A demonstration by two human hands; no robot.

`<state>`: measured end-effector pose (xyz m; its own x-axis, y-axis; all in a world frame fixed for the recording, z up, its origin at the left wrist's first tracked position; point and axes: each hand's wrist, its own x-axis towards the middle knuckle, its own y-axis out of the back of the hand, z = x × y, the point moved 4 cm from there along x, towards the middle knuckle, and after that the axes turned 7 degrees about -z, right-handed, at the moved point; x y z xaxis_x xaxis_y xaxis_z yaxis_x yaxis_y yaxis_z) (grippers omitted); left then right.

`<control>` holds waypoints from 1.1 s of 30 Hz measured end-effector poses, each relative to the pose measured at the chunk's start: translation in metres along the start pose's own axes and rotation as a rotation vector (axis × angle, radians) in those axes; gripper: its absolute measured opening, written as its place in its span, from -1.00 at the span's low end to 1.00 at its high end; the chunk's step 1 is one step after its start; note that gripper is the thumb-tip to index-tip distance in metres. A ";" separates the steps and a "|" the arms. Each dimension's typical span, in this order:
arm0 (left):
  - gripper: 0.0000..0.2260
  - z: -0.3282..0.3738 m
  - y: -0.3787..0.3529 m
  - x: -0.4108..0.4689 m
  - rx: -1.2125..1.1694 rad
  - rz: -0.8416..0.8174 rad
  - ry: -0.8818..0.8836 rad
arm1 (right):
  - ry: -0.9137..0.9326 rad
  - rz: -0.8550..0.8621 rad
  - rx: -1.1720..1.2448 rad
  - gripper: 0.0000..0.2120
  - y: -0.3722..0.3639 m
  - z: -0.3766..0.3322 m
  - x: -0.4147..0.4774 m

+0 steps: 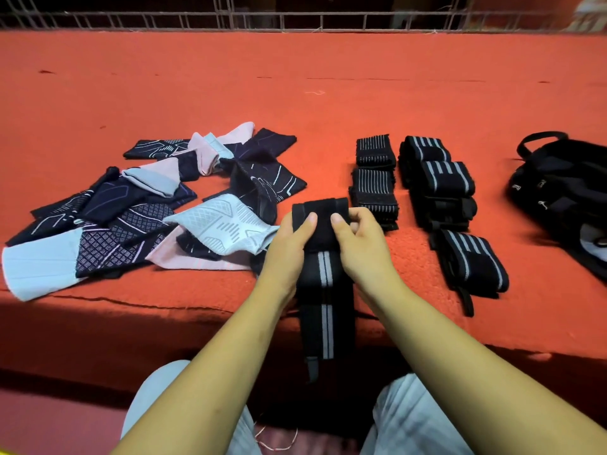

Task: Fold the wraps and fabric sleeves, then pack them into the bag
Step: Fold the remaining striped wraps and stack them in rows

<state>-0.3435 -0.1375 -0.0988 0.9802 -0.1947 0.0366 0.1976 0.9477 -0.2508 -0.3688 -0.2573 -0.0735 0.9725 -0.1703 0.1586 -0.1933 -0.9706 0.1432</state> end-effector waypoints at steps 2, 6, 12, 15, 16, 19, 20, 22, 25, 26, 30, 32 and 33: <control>-0.54 -0.006 -0.004 0.000 0.067 -0.089 0.050 | 0.024 0.077 0.007 -0.97 0.011 -0.008 0.007; -0.57 -0.019 -0.010 -0.008 0.137 -0.270 0.196 | 0.078 0.124 0.022 -0.84 0.031 -0.024 0.020; -0.68 -0.009 -0.015 -0.011 -0.131 -0.150 0.284 | 0.203 -0.051 0.156 -0.73 0.037 -0.034 0.014; -0.74 -0.006 -0.020 -0.011 -0.253 -0.102 0.356 | 0.222 -0.125 0.114 -0.73 0.041 -0.030 0.008; -0.76 -0.005 -0.020 -0.011 -0.298 -0.073 0.363 | 0.220 -0.149 0.097 -0.74 0.042 -0.027 0.005; -0.67 0.000 -0.020 -0.012 -0.454 -0.018 0.353 | 0.203 -0.189 -0.020 -0.69 0.042 -0.015 -0.002; -0.66 0.000 -0.020 -0.012 -0.482 -0.011 0.354 | 0.198 -0.211 -0.058 -0.68 0.040 -0.010 -0.004; -0.64 0.002 -0.022 -0.014 -0.487 -0.006 0.353 | 0.153 -0.250 -0.103 -0.63 0.038 -0.003 -0.009; -0.78 0.001 -0.024 -0.012 -0.444 -0.024 0.336 | 0.073 -0.247 -0.123 -0.49 0.040 0.007 -0.017; -0.83 0.001 -0.024 -0.011 -0.423 -0.024 0.332 | 0.063 -0.239 -0.106 -0.47 0.042 0.009 -0.019; -0.88 -0.001 -0.026 -0.007 -0.373 0.025 0.287 | 0.063 -0.257 -0.104 -0.46 0.045 0.013 -0.023; -0.82 -0.002 -0.030 -0.004 -0.335 0.026 0.241 | 0.064 -0.267 -0.111 -0.48 0.044 0.013 -0.027; -0.76 -0.004 -0.033 -0.002 -0.309 0.024 0.225 | 0.042 -0.279 -0.092 -0.52 0.044 0.012 -0.029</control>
<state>-0.3523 -0.1690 -0.0946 0.9500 -0.2569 -0.1777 0.1275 0.8383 -0.5301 -0.4040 -0.2969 -0.0838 0.9839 0.1105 0.1405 0.0685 -0.9592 0.2743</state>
